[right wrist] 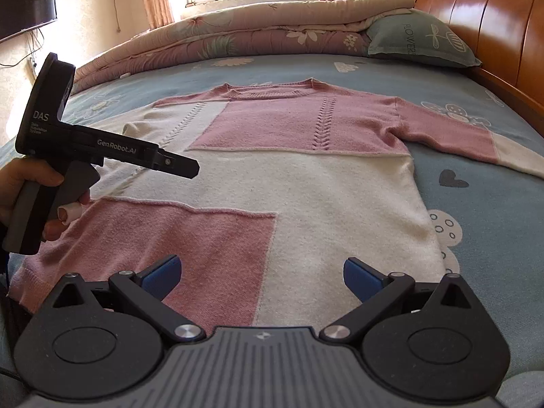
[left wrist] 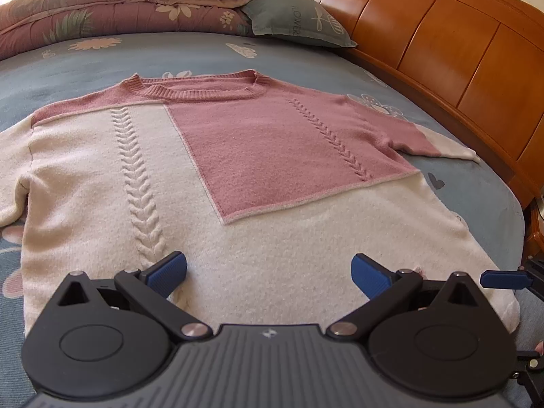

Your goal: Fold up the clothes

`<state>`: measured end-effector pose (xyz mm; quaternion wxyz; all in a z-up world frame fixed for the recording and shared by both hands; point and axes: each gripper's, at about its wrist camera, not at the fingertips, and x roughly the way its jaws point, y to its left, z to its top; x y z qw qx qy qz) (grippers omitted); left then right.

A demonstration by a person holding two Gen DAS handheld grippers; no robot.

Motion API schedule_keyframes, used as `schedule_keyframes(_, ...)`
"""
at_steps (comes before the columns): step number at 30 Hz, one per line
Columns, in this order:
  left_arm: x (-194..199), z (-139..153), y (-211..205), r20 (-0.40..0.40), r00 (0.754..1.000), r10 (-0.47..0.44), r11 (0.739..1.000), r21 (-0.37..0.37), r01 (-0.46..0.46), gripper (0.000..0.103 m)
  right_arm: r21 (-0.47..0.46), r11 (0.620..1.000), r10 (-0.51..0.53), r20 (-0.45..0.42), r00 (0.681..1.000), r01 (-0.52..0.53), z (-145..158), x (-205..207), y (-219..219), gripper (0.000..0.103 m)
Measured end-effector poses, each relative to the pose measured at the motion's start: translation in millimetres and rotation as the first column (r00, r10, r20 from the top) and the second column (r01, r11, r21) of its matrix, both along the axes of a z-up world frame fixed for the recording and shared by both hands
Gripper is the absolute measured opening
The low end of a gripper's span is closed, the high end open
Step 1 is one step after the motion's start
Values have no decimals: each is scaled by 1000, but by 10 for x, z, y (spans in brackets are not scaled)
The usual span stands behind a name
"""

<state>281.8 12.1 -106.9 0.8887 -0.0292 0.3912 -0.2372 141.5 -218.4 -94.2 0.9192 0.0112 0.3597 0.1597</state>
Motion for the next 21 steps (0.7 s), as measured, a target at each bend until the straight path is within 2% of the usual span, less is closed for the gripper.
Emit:
schedule_keyframes(3, 6, 12, 15, -11, 1000, 3, 1000, -7, -3, 102, 31, 999, -22, -143, 989, 26, -96, 81, 40, 103)
schedule_keyframes(8, 31, 30, 88, -43, 999, 15, 999, -46, -17, 102, -16, 1000, 19, -152, 988, -22, -78, -136, 61, 103)
schedule_keyframes(12, 26, 32, 86, -45, 999, 13, 999, -43, -15, 102, 47, 991, 127, -93, 988, -123, 77, -89, 268, 103)
schedule_keyframes(15, 1, 31, 68, -39, 999, 7, 1000, -28, -8, 102, 73, 975, 215, -66, 974, -210, 114, 7, 529, 103)
schedule_keyframes(19, 0, 37, 66, -43, 999, 8, 1000, -23, -9, 102, -40, 970, 231, -154, 961, -240, -94, 97, 834, 103)
schedule_keyframes(21, 9, 39, 80, -48, 999, 9, 999, -32, -11, 102, -83, 970, 215, -126, 968, -227, -150, 29, 824, 103)
